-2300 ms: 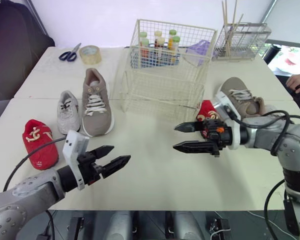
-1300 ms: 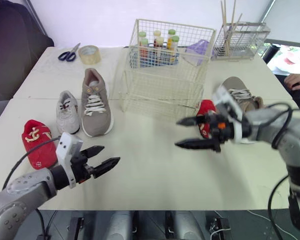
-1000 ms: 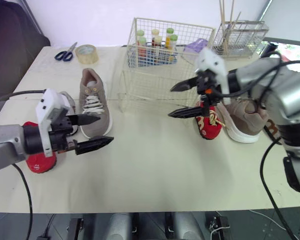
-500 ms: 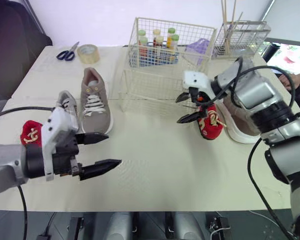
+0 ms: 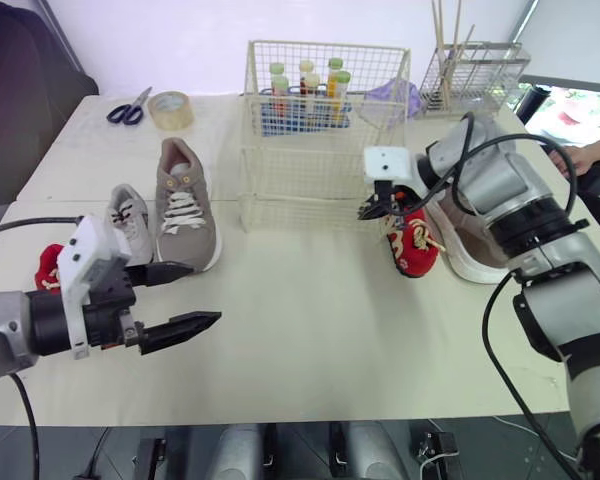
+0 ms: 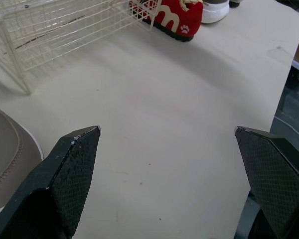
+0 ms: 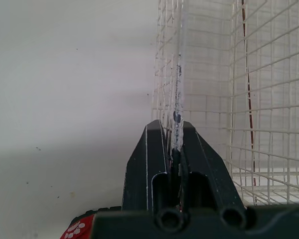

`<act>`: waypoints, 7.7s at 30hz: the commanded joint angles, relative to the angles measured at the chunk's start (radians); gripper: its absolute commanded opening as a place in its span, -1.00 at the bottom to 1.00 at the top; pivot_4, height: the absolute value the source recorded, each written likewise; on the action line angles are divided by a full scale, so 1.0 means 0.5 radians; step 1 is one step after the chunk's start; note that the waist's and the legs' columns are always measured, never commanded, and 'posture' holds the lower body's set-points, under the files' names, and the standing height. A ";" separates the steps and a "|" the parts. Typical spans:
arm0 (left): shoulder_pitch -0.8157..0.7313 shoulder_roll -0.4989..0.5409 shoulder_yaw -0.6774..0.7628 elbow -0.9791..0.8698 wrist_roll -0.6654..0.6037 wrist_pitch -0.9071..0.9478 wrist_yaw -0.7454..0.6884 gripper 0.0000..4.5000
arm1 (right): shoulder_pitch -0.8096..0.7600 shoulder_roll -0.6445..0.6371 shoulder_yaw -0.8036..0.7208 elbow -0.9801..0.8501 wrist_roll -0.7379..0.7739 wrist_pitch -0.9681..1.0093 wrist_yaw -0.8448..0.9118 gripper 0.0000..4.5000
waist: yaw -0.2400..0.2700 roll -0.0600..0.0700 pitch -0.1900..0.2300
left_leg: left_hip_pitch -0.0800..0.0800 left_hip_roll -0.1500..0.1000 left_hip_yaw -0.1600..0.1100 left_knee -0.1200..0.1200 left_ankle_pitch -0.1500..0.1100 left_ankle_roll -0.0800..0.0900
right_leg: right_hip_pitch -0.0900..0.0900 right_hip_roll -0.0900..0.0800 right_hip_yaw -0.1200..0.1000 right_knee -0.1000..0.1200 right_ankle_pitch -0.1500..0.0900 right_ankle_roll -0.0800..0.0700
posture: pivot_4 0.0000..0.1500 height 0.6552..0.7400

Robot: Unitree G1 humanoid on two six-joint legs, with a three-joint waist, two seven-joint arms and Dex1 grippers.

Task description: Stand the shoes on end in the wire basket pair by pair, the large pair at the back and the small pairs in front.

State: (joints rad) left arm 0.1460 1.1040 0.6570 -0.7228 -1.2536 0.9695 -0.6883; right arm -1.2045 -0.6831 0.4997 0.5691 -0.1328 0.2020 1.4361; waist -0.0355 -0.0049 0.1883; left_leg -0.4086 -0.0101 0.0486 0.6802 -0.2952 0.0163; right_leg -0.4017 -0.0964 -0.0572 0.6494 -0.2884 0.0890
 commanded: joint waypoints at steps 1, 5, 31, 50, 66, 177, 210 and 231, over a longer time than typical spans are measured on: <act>0.098 -0.013 0.154 0.027 0.075 -0.014 -0.129 1.00 | 0.072 -0.130 -0.094 -0.277 0.119 -0.228 0.269 -0.98 | 0.002 0.000 0.000 | -0.002 0.000 0.000 -0.001 0.000 0.000 | -0.001 0.000 0.000 -0.001 0.000 0.000 | 1.00 1.00; 0.195 -0.017 0.195 0.065 0.187 -0.040 -0.249 1.00 | 0.188 -0.231 -0.165 -0.629 0.230 -0.036 0.357 -0.98 | -0.005 0.001 0.001 | -0.005 0.000 0.001 -0.003 0.000 0.000 | -0.005 0.000 -0.001 -0.002 0.000 0.000 | 1.00 1.00; -0.018 -0.038 -0.052 0.154 0.286 -0.063 -0.336 1.00 | 0.800 -0.420 -0.303 -1.946 0.469 1.048 0.086 -0.98 | -0.006 0.000 0.000 | -0.003 0.003 -0.001 -0.003 0.000 -0.001 | -0.004 -0.002 -0.001 0.000 0.000 0.000 | 1.00 1.00; -0.236 -0.041 -0.233 0.249 0.355 -0.070 -0.328 1.00 | 0.784 -0.374 -0.260 -2.043 0.525 1.199 -0.155 0.81 | 0.005 0.000 -0.001 | -0.003 0.003 -0.001 0.000 0.000 -0.001 | -0.003 -0.001 -0.001 0.001 0.000 0.000 | 1.00 1.00; -0.698 -0.270 -0.444 0.296 -0.101 -0.046 -0.103 1.00 | 0.243 -0.366 -1.724 -1.191 1.512 2.107 -0.688 0.91 | 0.055 -0.004 -0.005 | -0.002 0.002 -0.002 -0.001 -0.001 0.000 | -0.001 -0.004 -0.001 -0.001 0.001 -0.003 | 1.00 1.00; 0.237 0.002 0.977 0.362 -1.140 0.262 0.376 1.00 | -0.553 -0.595 -0.516 -0.564 2.049 0.152 0.357 -0.85 | 0.030 0.031 0.005 | -0.010 -0.007 0.007 -0.001 -0.009 0.015 | -0.014 -0.010 0.009 -0.002 0.004 0.004 | 1.00 1.00; -1.439 0.020 -1.077 0.694 -0.541 0.386 -0.858 1.00 | -0.830 -0.915 0.471 -1.021 2.379 -0.663 0.357 -0.85 | 0.042 0.016 0.007 | -0.037 0.000 0.013 0.009 -0.002 0.008 | -0.045 -0.003 0.004 0.014 0.005 0.005 | 1.00 1.00; -1.329 -0.369 -1.076 0.507 -0.554 0.350 -0.564 -0.41 | -0.785 -0.944 0.387 -0.914 2.290 -0.646 0.357 -0.65 | 0.046 0.010 0.011 | -0.037 0.001 0.008 0.033 -0.004 0.011 | -0.040 -0.004 0.003 0.031 0.005 0.005 | 1.00 1.00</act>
State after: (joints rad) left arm -0.5214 0.9375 0.0952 -0.4098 -1.4743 1.1659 -0.9745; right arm -1.5823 -1.1414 0.7715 0.0538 1.0228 -0.1148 1.6122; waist -0.0124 -0.0001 0.1936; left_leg -0.4271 -0.0095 0.0525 0.6969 -0.2971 0.0219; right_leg -0.4217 -0.0982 -0.0555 0.6648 -0.2861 0.0918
